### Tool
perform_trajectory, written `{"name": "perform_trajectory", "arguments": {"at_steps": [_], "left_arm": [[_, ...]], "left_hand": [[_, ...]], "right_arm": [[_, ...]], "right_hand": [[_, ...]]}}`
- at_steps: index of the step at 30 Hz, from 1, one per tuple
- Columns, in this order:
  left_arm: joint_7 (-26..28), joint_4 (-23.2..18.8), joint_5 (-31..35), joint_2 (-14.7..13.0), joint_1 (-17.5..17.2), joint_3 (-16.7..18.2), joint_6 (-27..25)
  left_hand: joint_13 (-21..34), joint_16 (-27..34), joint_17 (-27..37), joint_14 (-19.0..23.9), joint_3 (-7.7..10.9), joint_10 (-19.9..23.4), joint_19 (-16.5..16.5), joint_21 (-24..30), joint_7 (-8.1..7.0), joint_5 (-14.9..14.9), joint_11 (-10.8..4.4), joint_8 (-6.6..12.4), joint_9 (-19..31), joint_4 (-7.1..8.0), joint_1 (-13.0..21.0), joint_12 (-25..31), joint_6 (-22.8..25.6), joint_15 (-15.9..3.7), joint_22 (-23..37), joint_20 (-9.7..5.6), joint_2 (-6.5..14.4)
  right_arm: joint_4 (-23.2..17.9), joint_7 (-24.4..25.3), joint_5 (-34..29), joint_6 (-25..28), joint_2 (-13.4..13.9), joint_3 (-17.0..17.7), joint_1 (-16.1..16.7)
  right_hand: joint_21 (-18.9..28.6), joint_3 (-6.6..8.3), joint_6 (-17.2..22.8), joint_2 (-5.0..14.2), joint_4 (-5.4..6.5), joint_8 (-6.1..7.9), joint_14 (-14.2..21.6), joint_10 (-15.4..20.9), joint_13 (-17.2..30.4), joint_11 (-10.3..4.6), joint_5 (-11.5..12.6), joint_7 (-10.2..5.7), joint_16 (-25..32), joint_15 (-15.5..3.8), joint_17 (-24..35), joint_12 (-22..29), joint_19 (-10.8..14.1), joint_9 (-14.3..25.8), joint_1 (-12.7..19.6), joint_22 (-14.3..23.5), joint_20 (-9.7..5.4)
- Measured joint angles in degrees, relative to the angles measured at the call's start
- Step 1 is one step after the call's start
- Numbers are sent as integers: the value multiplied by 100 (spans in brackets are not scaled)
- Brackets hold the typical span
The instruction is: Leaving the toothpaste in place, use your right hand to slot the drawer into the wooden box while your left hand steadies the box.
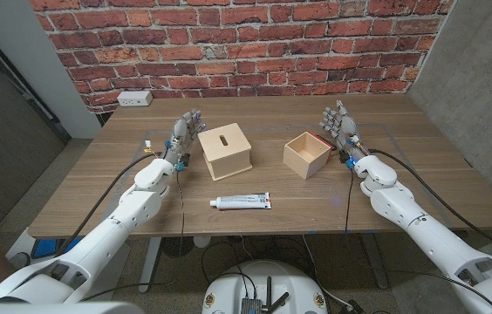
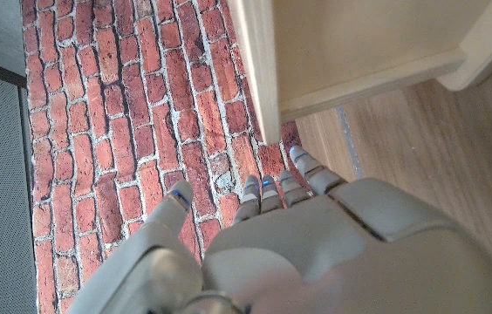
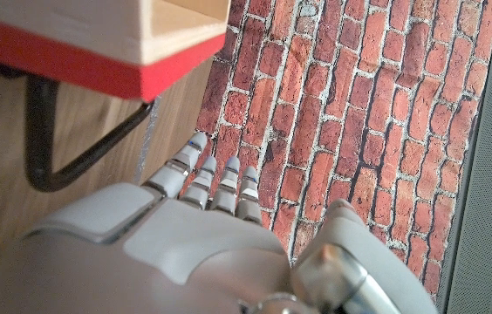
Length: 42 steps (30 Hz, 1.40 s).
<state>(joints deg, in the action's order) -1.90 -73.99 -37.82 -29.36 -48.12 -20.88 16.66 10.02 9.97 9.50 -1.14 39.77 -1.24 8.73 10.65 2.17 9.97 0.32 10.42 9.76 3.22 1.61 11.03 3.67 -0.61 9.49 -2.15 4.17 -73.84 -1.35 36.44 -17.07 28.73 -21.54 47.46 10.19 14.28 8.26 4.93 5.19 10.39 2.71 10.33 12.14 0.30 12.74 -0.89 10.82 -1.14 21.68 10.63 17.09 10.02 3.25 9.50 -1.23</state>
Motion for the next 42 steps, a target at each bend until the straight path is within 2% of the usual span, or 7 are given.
{"name": "perform_trajectory", "arguments": {"at_steps": [11,23,29,40,42], "left_arm": [[372,-519,35,-231,-332,180,-101],[697,-894,105,-302,-545,251,-191],[783,-992,123,-307,-610,268,-205],[814,-1023,142,-307,-637,279,-205],[814,-1023,144,-307,-637,279,-205]], "left_hand": [[-1,0,0,0,31,0,0,0,0,0,0,0,0,-30,0,0,0,0,0,0,0],[-1,-1,-1,1,31,0,-1,0,0,0,0,0,-1,-30,0,0,0,0,-1,0,0],[-1,-1,-1,1,55,0,-1,0,0,0,-1,0,-1,-55,0,0,0,0,-1,0,0],[-2,-1,-1,1,55,1,21,0,0,0,-1,0,-2,-55,0,0,0,0,-2,22,0],[-2,-1,-2,1,55,1,54,0,0,0,-1,0,-2,-55,0,0,0,0,-2,-11,-1]], "right_arm": [[157,31,-136,-194,-14,-13,-55],[164,-15,-140,-238,97,39,6],[57,1,-183,-181,201,47,48],[-479,282,-507,169,562,23,164],[-569,339,-573,232,619,19,185]], "right_hand": [[34,27,0,0,-13,0,0,0,-14,0,0,0,0,0,-43,0,0,0,0,-1,0],[34,49,0,1,-35,-1,30,-1,-35,0,44,0,0,-30,-83,0,-1,-1,1,-1,0],[34,87,0,38,-73,-1,30,30,-42,-31,44,0,-1,-29,-123,0,-22,-1,39,-2,-22],[34,142,0,67,-128,-1,61,30,-69,-30,43,0,-1,-60,-176,0,-22,-2,146,-2,-21],[34,125,0,67,-145,-1,61,30,-69,-30,43,0,-1,-60,-199,0,-22,-2,146,-2,-21]]}}
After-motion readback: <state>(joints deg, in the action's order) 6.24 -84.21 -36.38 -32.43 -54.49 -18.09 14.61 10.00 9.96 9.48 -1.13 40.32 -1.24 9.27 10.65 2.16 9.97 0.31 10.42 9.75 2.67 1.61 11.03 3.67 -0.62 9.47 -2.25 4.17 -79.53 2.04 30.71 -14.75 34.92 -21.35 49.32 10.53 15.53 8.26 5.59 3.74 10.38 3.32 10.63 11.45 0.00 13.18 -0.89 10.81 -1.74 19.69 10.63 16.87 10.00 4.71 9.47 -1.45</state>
